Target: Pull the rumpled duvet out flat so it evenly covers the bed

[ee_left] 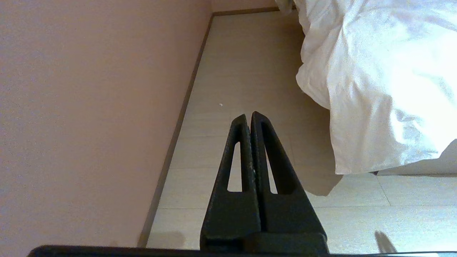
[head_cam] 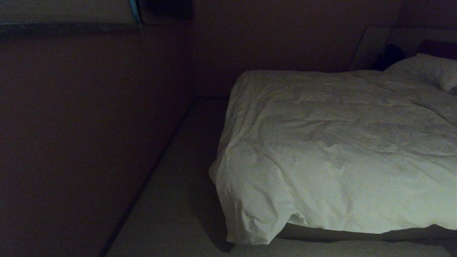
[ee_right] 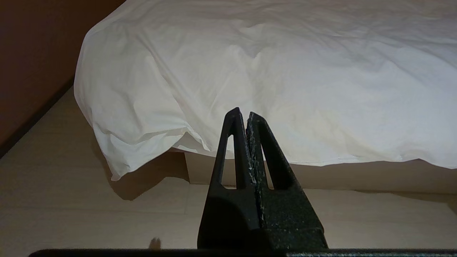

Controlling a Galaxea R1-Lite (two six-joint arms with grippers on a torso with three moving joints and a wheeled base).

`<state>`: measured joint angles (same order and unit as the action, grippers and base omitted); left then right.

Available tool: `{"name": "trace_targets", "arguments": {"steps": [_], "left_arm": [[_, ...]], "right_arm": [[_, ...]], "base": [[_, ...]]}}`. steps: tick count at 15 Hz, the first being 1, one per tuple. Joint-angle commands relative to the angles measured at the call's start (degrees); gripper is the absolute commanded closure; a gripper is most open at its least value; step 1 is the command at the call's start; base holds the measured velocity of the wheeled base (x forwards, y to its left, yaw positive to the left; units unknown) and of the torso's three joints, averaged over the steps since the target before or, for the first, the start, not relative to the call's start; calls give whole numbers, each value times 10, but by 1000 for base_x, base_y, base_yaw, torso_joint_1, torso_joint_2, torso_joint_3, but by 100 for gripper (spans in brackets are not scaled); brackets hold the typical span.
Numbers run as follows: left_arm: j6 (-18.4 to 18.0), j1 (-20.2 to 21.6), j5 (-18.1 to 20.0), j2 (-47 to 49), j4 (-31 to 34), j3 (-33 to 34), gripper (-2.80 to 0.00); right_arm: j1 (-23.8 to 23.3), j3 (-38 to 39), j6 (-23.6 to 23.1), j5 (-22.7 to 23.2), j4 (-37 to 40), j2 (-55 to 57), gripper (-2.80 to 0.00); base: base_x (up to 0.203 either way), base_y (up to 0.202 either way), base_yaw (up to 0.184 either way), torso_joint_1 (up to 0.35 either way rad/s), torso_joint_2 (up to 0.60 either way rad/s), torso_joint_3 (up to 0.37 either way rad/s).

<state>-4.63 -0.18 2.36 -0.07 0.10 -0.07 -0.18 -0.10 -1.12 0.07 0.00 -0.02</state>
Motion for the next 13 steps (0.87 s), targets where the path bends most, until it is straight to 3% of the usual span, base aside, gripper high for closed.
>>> {"name": "trace_targets", "arguments": {"steps": [1,13], "left_arm": [[0,0,0,1,0,1,0],[0,0,0,1,0,0,0]], "right_arm": [[0,0,0,0,0,0,0],[0,0,4,0,0,1,0]], "base": [[0,0,0,0,0,0],[0,0,0,0,0,0]]}}
